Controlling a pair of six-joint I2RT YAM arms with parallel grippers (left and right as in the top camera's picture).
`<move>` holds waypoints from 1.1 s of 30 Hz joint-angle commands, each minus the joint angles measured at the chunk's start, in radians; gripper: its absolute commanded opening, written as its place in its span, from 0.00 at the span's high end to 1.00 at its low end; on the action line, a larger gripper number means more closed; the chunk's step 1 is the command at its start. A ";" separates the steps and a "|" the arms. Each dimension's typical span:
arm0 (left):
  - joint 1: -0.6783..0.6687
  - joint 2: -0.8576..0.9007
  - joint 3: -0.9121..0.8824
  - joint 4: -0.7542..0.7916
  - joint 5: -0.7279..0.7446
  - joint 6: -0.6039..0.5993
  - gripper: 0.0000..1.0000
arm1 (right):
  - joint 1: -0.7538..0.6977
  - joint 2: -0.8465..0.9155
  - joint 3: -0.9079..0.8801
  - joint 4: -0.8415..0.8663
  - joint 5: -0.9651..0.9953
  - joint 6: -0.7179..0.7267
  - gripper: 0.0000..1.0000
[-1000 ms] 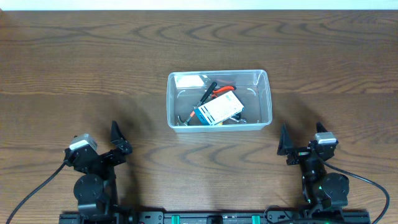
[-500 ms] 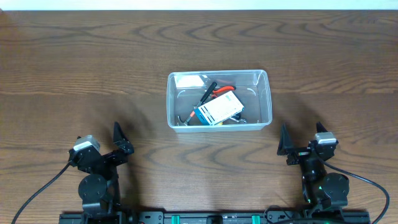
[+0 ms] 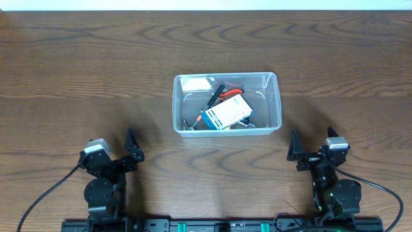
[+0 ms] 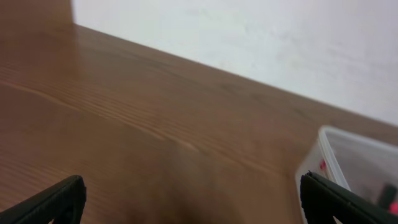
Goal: Pack container
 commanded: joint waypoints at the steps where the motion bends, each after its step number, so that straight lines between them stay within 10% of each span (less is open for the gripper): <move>1: 0.003 -0.009 -0.011 0.008 0.095 0.069 0.02 | -0.007 -0.007 -0.002 -0.003 -0.004 -0.013 0.01; 33: 0.003 -0.007 -0.016 -0.006 0.297 0.246 0.02 | -0.007 -0.007 -0.002 -0.003 -0.004 -0.013 0.01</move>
